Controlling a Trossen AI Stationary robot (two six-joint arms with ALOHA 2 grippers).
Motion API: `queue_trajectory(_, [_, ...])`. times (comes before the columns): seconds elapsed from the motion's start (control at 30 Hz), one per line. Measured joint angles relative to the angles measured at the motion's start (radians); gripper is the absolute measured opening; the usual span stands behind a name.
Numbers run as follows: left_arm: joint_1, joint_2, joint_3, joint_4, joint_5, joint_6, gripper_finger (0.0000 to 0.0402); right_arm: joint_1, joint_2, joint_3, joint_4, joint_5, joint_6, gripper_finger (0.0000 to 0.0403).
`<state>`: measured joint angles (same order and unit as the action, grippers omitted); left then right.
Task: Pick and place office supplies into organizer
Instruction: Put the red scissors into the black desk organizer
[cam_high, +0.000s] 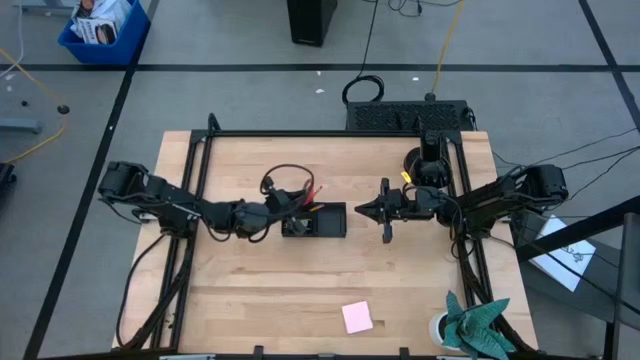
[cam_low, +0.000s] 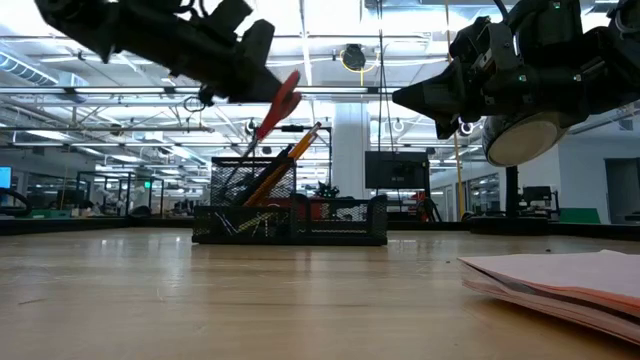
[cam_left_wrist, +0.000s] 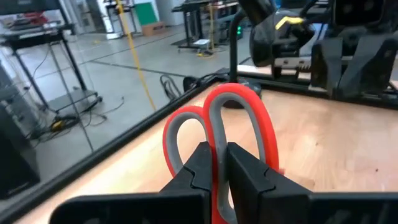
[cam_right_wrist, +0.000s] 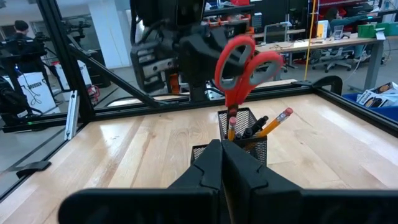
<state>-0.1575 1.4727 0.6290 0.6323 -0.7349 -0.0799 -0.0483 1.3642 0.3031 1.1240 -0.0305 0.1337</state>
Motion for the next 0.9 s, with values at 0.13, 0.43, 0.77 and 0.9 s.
queue_trajectory(0.13, [-0.024,-0.001,-0.039,0.050,-0.057,-0.045,0.0028,0.000,0.000,0.000,0.001,0.000,0.000,0.0000])
queue_trajectory(0.43, [-0.023,0.121,-0.066,0.258,-0.089,-0.044,0.0029,0.000,0.000,0.000,0.007,0.000,0.002,0.0000])
queue_trajectory(0.77, [-0.021,0.162,-0.068,0.381,-0.096,0.045,0.0015,0.000,0.000,0.000,0.000,0.000,-0.005,0.0000])
queue_trajectory(0.9, [-0.024,0.162,-0.068,0.393,-0.106,0.034,0.0010,0.000,0.000,0.000,0.000,0.000,-0.007,0.0000])
